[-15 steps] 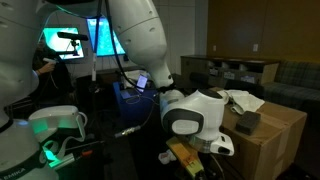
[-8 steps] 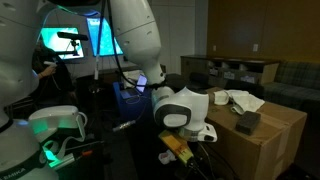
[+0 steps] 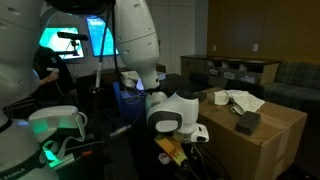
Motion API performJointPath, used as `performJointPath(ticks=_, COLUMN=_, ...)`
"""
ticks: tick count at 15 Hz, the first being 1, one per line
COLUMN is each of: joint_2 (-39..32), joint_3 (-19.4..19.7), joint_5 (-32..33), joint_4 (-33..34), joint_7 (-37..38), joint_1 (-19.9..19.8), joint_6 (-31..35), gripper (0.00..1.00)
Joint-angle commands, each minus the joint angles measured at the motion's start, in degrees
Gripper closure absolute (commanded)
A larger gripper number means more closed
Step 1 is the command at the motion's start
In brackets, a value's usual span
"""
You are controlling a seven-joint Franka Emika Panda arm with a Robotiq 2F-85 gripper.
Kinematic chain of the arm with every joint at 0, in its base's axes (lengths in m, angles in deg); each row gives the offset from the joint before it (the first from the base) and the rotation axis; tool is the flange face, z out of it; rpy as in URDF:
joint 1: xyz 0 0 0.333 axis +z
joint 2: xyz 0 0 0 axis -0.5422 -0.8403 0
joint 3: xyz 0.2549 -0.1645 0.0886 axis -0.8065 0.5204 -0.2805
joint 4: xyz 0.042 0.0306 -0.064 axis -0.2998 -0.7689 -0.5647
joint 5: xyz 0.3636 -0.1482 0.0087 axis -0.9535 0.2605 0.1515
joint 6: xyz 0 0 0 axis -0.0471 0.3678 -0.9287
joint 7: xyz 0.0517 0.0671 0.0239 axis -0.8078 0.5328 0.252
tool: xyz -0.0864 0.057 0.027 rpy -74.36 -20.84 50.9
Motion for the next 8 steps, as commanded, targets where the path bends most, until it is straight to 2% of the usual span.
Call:
performJointPath(ticks=1, joint_2=-3.43, joint_3=-1.74, joint_5=1.59, joint_4=0.44, joint_7=1.07, joint_1=-1.78, joint_6=5.64, gripper=0.0)
performJointPath(ticks=8, joint_2=-8.22, joint_3=0.18, joint_5=6.3, joint_4=2.48, joint_7=4.48, joint_1=-0.57, joint_6=10.16, gripper=0.0)
